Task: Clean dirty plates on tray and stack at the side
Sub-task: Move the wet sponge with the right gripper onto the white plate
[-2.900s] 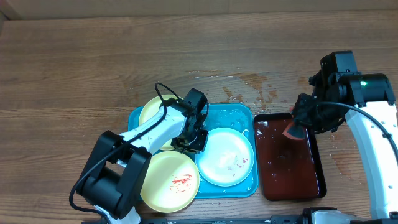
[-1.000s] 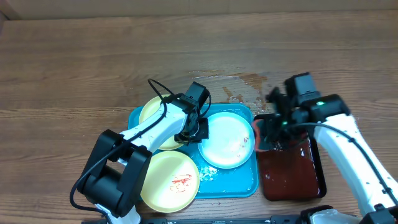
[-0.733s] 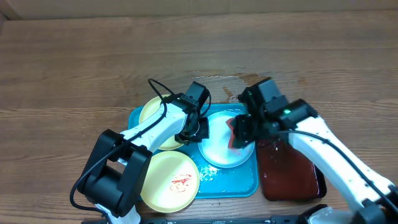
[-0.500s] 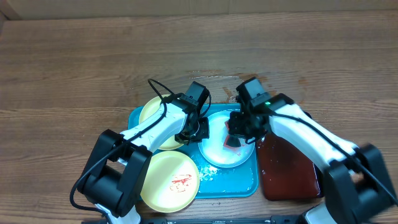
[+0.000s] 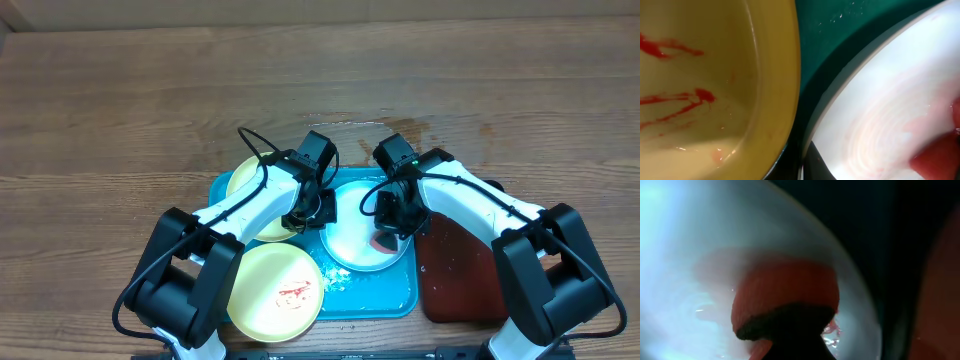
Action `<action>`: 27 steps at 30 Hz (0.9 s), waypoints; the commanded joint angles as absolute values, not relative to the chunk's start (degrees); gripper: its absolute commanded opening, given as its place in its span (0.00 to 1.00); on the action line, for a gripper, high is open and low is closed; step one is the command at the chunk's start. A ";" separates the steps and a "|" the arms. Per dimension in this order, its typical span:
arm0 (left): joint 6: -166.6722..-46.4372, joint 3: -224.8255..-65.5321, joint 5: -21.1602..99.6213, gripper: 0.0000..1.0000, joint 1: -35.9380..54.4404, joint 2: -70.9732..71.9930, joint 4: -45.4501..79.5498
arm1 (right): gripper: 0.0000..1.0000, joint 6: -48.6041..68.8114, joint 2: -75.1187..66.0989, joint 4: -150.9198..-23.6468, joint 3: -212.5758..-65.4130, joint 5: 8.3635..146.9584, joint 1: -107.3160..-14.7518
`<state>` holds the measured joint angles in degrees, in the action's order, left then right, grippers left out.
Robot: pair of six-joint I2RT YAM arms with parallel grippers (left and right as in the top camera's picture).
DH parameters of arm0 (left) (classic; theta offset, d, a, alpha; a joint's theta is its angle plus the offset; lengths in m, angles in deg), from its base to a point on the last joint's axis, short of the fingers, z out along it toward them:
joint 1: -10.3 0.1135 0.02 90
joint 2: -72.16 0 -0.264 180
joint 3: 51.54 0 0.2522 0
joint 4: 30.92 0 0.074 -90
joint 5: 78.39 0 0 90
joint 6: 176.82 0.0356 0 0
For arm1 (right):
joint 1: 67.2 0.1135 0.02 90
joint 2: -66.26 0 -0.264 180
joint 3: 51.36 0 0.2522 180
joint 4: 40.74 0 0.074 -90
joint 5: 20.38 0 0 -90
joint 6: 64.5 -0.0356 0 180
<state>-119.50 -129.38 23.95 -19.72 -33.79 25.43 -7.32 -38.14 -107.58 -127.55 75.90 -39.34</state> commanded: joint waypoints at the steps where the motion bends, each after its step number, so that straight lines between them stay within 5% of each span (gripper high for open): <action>1: -119.59 -130.34 24.52 0.04 -20.11 -35.02 25.48 | 0.04 -7.49 -39.30 -109.39 -126.37 66.02 -39.60; 6: -119.57 -130.34 24.54 0.04 -20.11 -35.02 25.52 | 0.04 -6.77 -39.30 -106.05 -126.70 67.18 -39.60; 14: -119.35 -130.34 24.61 0.04 -20.14 -35.02 25.50 | 0.04 10.30 -39.30 -92.78 -126.72 72.73 -38.86; 27: -118.94 -130.34 24.78 0.04 -20.16 -35.02 25.67 | 0.04 23.44 -39.32 -92.67 -126.68 85.30 -31.19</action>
<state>-119.53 -129.44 23.38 -19.61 -33.88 25.48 19.63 -38.29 -92.69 -127.36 79.27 -34.01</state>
